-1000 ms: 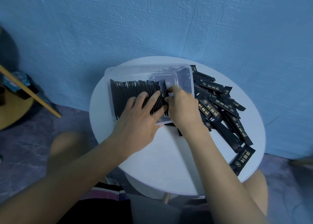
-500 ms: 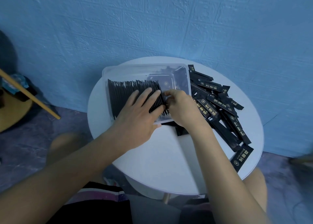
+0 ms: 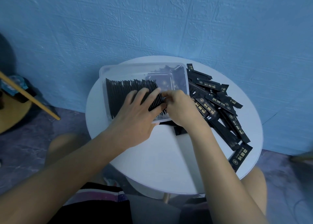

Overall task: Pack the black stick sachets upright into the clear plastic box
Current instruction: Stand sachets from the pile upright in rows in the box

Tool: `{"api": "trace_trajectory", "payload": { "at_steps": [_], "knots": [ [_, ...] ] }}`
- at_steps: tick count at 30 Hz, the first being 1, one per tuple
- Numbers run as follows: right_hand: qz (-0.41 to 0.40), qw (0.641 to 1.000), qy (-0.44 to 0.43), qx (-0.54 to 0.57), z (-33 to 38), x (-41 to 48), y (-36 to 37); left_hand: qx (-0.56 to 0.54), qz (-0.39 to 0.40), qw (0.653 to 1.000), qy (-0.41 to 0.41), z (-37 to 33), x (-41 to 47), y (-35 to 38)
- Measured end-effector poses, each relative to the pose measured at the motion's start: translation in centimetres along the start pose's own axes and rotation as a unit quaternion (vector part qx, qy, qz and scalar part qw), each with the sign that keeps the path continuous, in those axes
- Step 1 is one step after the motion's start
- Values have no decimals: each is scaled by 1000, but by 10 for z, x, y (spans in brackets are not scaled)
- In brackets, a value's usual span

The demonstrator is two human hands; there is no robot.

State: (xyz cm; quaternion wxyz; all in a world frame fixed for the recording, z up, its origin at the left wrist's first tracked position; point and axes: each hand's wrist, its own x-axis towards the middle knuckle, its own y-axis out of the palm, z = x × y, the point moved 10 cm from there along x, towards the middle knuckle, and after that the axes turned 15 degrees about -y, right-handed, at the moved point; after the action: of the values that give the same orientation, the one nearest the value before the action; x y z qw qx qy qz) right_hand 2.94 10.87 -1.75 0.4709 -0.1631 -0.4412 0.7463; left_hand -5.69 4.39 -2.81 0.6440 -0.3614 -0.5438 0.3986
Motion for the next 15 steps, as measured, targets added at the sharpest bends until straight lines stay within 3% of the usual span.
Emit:
{"api": "trace_trajectory", "payload": {
  "at_steps": [15],
  "knots": [
    [3, 997, -7, 79, -10, -12, -2, 10, 23, 1000, -2, 1, 1, 6]
  ]
}}
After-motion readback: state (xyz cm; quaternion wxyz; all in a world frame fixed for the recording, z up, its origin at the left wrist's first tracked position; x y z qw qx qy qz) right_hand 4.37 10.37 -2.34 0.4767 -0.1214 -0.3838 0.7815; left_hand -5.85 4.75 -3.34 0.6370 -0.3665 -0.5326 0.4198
